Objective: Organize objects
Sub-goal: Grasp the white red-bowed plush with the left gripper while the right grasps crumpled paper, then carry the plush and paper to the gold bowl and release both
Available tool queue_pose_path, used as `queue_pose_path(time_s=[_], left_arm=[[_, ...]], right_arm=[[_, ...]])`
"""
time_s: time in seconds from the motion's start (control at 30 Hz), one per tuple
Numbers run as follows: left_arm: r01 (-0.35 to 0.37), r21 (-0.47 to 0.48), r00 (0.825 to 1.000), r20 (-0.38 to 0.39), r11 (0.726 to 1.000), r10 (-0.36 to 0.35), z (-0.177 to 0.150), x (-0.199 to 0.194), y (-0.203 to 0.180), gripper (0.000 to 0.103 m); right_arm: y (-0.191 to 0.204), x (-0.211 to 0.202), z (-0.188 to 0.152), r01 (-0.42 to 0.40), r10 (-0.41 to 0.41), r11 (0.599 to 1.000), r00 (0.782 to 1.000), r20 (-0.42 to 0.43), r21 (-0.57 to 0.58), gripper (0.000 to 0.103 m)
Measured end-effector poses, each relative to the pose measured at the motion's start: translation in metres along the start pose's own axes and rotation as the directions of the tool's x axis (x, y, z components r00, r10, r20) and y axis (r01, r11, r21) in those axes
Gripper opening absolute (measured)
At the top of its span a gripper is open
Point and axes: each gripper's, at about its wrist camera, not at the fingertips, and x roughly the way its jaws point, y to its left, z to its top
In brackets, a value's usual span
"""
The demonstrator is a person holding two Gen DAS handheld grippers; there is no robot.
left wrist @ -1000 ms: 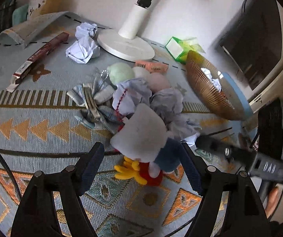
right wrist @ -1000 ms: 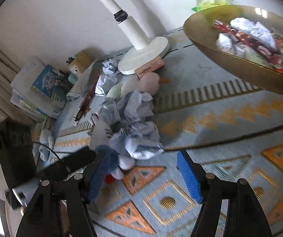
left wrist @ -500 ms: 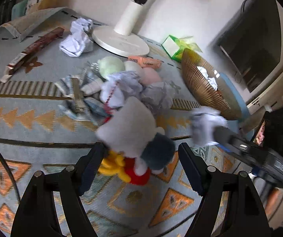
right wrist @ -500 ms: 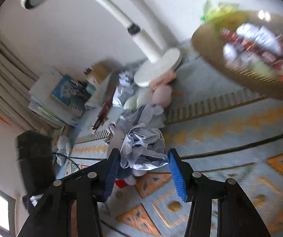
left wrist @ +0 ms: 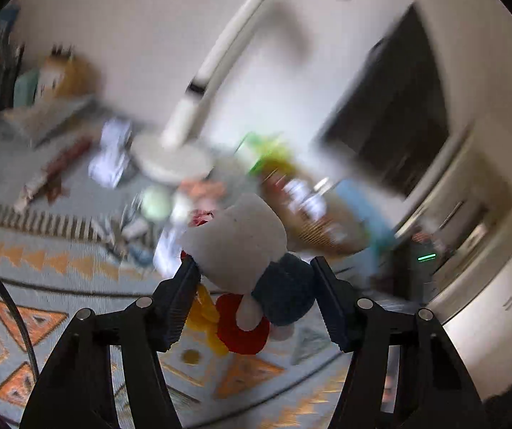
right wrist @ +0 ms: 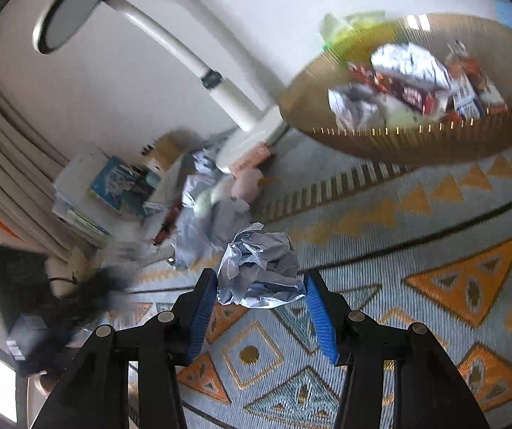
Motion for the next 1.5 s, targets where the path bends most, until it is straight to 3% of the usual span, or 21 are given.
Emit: queue_pose_path(time_s=[0.07, 0.2, 0.3, 0.37, 0.4, 0.47, 0.53, 0.63, 0.73, 0.8, 0.87, 0.93, 0.97, 1.17, 1.33, 1.37, 1.4, 1.43, 1.5], left_arm=[[-0.012, 0.006, 1.000, 0.028, 1.000, 0.012, 0.002, -0.016, -0.001, 0.061], [-0.089, -0.055, 0.996, -0.032, 0.994, 0.088, -0.008, -0.011, 0.023, 0.061], [-0.051, -0.154, 0.997, -0.057, 0.987, 0.042, -0.023, -0.014, 0.049, 0.061], [-0.073, -0.160, 0.993, -0.108, 0.984, 0.056, -0.036, -0.012, 0.058, 0.061], [-0.103, -0.143, 0.987, -0.141, 0.984, 0.083, -0.041, -0.010, 0.059, 0.061], [-0.203, -0.075, 0.956, -0.230, 0.976, 0.181, -0.052, 0.001, 0.058, 0.061], [-0.253, 0.004, 0.929, -0.277, 0.967, 0.244, -0.063, 0.010, 0.054, 0.063], [-0.262, 0.083, 0.925, -0.261, 0.961, 0.275, -0.065, 0.012, 0.042, 0.065], [-0.336, 0.135, 0.898, -0.252, 0.932, 0.360, -0.065, 0.021, 0.036, 0.072], [-0.352, 0.142, 0.889, -0.257, 0.925, 0.378, -0.067, 0.026, 0.036, 0.073], [-0.369, 0.143, 0.885, -0.248, 0.918, 0.394, -0.069, 0.025, 0.034, 0.073], [-0.377, 0.141, 0.882, -0.245, 0.915, 0.402, -0.068, 0.022, 0.032, 0.073], [-0.381, 0.137, 0.882, -0.242, 0.914, 0.404, -0.068, 0.020, 0.031, 0.073], [-0.357, 0.067, 0.898, -0.249, 0.932, 0.362, -0.071, 0.015, 0.034, 0.077], [-0.427, 0.146, 0.867, -0.215, 0.892, 0.450, -0.074, 0.031, 0.023, 0.077], [-0.440, 0.168, 0.860, -0.205, 0.882, 0.468, -0.075, 0.033, 0.021, 0.074], [-0.468, 0.192, 0.845, -0.189, 0.862, 0.501, -0.077, 0.035, 0.019, 0.062], [-0.485, 0.204, 0.835, -0.180, 0.850, 0.519, -0.077, 0.036, 0.019, 0.062], [-0.482, 0.199, 0.840, -0.173, 0.853, 0.514, -0.076, 0.034, 0.018, 0.058]], right_arm=[[-0.003, 0.001, 0.000, -0.012, 0.012, 1.000, 1.000, -0.007, 0.017, 0.050], [-0.003, -0.002, -0.001, -0.023, 0.023, 1.000, 1.000, 0.002, 0.015, 0.050], [-0.003, -0.003, -0.002, -0.018, 0.018, 1.000, 1.000, 0.003, 0.013, 0.050], [-0.003, -0.002, -0.002, -0.017, 0.017, 1.000, 1.000, 0.000, 0.016, 0.050], [-0.003, -0.002, -0.002, -0.015, 0.016, 1.000, 1.000, -0.004, 0.014, 0.050], [-0.002, 0.002, -0.003, -0.009, 0.009, 1.000, 0.999, -0.033, 0.007, 0.050], [0.004, 0.006, -0.007, 0.000, -0.003, 1.000, 0.996, -0.087, -0.025, 0.050], [0.015, 0.005, -0.018, 0.034, -0.048, 0.994, 0.990, -0.130, -0.108, 0.051], [0.019, 0.002, -0.029, 0.049, -0.073, 0.989, 0.984, -0.166, -0.140, 0.051], [0.020, 0.000, -0.036, 0.075, -0.104, 0.983, 0.980, -0.169, -0.170, 0.052], [0.021, -0.001, -0.039, 0.087, -0.119, 0.979, 0.978, -0.169, -0.185, 0.057], [0.023, -0.004, -0.040, 0.105, -0.139, 0.975, 0.977, -0.164, -0.195, 0.071], [0.025, -0.006, -0.040, 0.112, -0.144, 0.973, 0.977, -0.157, -0.201, 0.072], [0.033, -0.005, -0.037, 0.126, -0.158, 0.967, 0.978, -0.133, -0.219, 0.072], [0.045, 0.017, -0.042, 0.222, -0.262, 0.938, 0.957, -0.124, -0.268, 0.072], [0.048, 0.019, -0.043, 0.229, -0.270, 0.932, 0.956, -0.114, -0.282, 0.072], [0.051, 0.021, -0.045, 0.237, -0.277, 0.926, 0.955, -0.104, -0.294, 0.071], [0.052, 0.023, -0.046, 0.241, -0.281, 0.924, 0.955, -0.100, -0.298, 0.062], [0.054, 0.025, -0.047, 0.252, -0.289, 0.920, 0.953, -0.088, -0.301, 0.054]])
